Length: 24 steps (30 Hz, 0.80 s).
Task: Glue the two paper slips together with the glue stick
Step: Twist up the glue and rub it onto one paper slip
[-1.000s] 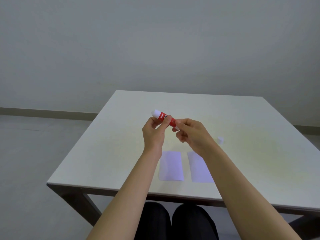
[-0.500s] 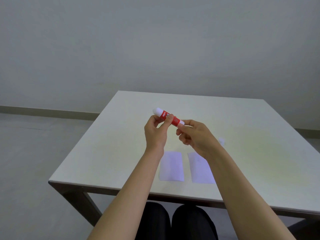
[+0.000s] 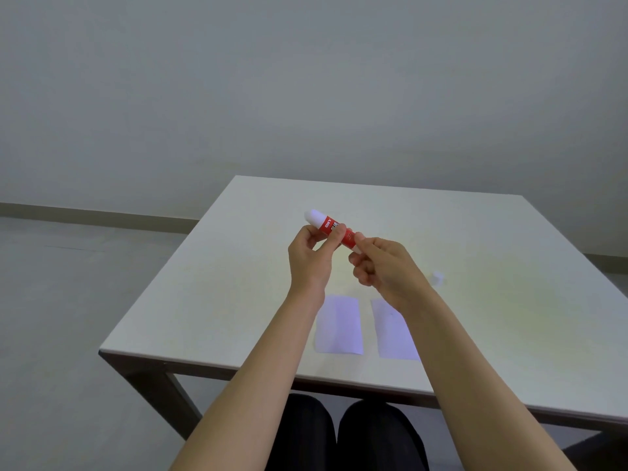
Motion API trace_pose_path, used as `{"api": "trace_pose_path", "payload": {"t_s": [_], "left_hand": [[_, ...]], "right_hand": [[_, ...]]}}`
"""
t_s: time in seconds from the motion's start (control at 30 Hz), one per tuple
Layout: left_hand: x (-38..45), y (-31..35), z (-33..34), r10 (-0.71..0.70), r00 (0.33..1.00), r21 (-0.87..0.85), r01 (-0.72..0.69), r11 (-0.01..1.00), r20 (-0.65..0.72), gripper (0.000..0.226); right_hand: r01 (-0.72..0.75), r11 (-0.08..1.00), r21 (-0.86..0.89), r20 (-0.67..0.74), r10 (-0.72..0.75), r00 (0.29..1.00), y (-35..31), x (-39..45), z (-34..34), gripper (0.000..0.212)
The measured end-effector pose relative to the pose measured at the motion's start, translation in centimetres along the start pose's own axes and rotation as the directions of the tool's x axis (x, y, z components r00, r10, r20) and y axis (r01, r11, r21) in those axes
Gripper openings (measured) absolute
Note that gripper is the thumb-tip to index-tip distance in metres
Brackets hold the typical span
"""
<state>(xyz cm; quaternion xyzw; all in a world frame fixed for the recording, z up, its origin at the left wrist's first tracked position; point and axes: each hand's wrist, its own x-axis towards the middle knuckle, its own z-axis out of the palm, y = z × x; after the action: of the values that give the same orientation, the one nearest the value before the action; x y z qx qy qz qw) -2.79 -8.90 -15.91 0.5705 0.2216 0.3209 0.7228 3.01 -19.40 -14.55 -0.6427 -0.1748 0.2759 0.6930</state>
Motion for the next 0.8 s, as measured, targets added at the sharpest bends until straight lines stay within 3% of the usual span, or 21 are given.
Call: {"api": "trace_pose_path", "payload": {"t_s": [0.1,0.2,0.3,0.37,0.47,0.53,0.6,0.8], "left_hand": [[0.0,-0.5,-0.3,-0.014,1.0,-0.002,0.014,1.0,0.019,0.012],[0.0,-0.9,-0.7,-0.015,0.998,0.003,0.015,1.0,0.057,0.011],[-0.1,-1.2,-1.3,0.001,0.981,0.104,-0.022,0.994,0.195,0.007],[-0.1,-1.9,-2.8,-0.019,0.943,0.28,-0.08,0.957,0.333,0.032],[0.3,-3.0,-6.4,-0.123,0.89,0.611,-0.195,0.767,0.439,0.076],[0.4,-3.9,-8.4,-0.242,0.832,0.773,-0.302,0.557,0.499,0.082],[0.4,-4.7,-9.4,-0.357,0.757,0.826,-0.417,0.38,0.547,0.086],[0.6,-5.8,-9.2,-0.42,0.685,0.803,-0.52,0.291,0.596,0.09]], "right_hand": [[-0.074,0.997,0.038,0.008,0.074,0.997,0.2,0.0,-0.2,0.034],[-0.042,0.991,0.131,0.064,0.034,0.997,1.2,0.1,-0.3,0.029],[-0.021,0.97,0.244,0.13,-0.011,0.992,2.1,-0.1,-0.3,0.022],[0.004,0.97,0.242,0.082,-0.024,0.996,2.4,-0.1,-0.8,0.018],[0.037,0.999,0.038,-0.153,-0.031,0.988,3.1,0.1,-2.5,0.017],[0.021,0.992,-0.121,-0.303,-0.057,0.951,4.2,0.0,-3.4,0.014],[0.034,0.985,-0.167,-0.317,-0.086,0.945,5.3,-0.4,-3.4,0.009],[0.074,0.986,-0.152,-0.261,-0.113,0.959,7.2,-1.2,-1.3,0.007]]}}
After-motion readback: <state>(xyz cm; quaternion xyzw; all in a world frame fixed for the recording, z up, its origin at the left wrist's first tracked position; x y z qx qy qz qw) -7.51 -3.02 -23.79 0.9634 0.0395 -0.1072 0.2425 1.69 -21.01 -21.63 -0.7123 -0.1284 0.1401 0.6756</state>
